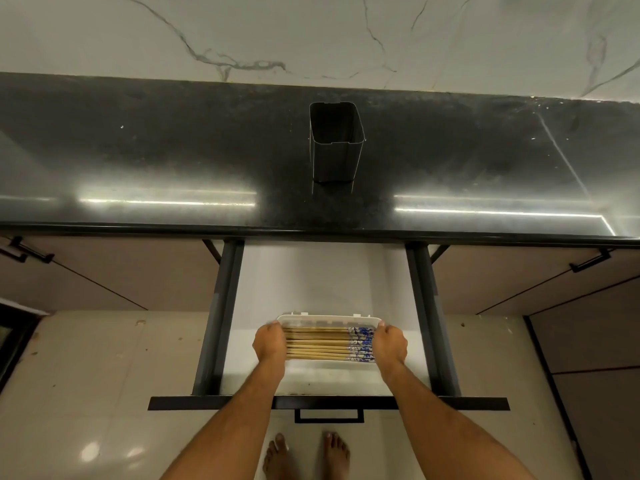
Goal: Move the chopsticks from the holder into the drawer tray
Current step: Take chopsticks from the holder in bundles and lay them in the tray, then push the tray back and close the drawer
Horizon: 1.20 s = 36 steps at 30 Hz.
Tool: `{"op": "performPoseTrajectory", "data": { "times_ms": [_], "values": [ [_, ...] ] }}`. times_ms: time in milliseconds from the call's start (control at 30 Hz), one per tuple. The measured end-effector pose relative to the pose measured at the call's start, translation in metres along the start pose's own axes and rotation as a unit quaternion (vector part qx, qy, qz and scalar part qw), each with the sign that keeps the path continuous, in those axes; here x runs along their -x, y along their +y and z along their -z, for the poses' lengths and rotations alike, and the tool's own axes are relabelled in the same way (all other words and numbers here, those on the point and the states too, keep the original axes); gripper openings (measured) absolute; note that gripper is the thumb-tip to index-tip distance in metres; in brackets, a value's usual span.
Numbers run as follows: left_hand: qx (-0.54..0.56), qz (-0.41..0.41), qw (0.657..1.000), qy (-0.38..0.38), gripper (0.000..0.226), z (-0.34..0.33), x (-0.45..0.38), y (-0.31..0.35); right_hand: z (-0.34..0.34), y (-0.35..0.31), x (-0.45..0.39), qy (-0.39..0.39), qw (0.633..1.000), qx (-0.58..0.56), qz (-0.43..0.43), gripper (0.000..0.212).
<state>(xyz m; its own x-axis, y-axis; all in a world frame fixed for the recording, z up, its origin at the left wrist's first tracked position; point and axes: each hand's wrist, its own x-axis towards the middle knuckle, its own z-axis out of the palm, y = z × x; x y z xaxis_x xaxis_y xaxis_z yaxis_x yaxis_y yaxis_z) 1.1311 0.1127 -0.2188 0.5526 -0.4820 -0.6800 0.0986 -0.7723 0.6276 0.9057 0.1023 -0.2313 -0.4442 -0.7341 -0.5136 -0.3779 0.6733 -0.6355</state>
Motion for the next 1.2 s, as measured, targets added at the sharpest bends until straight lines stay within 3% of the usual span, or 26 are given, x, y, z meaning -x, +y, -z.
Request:
{"op": "performPoseTrajectory", "data": {
  "times_ms": [167,467,600,700,867,1067,1200],
  "values": [
    [-0.011,0.001,1.000,0.003,0.027,0.000,0.002,-0.002,-0.002,-0.004,0.004,0.026,0.998,0.049,0.017,0.021],
    [-0.031,-0.022,0.999,-0.001,0.030,0.003,0.003,-0.007,-0.002,-0.005,0.006,0.008,0.998,0.065,0.022,0.019],
    [-0.059,-0.059,0.996,-0.013,0.026,0.006,0.007,-0.006,0.001,-0.006,0.007,-0.008,0.998,0.063,0.027,0.013],
    [-0.114,-0.120,0.986,-0.010,0.021,0.010,0.013,-0.004,0.006,-0.008,0.008,-0.011,0.994,0.089,0.055,0.023],
    [-0.301,-0.307,0.902,0.043,0.027,0.014,0.031,0.002,0.013,-0.014,0.018,-0.019,0.968,0.184,0.171,0.033],
    [-0.363,-0.442,0.818,0.059,0.039,0.015,0.066,0.008,0.027,-0.021,0.037,-0.014,0.884,0.322,0.338,0.053],
    [-0.390,-0.488,0.778,0.058,0.045,0.021,0.084,0.000,0.032,-0.021,0.058,0.005,0.831,0.376,0.410,0.059]
  ]
}}
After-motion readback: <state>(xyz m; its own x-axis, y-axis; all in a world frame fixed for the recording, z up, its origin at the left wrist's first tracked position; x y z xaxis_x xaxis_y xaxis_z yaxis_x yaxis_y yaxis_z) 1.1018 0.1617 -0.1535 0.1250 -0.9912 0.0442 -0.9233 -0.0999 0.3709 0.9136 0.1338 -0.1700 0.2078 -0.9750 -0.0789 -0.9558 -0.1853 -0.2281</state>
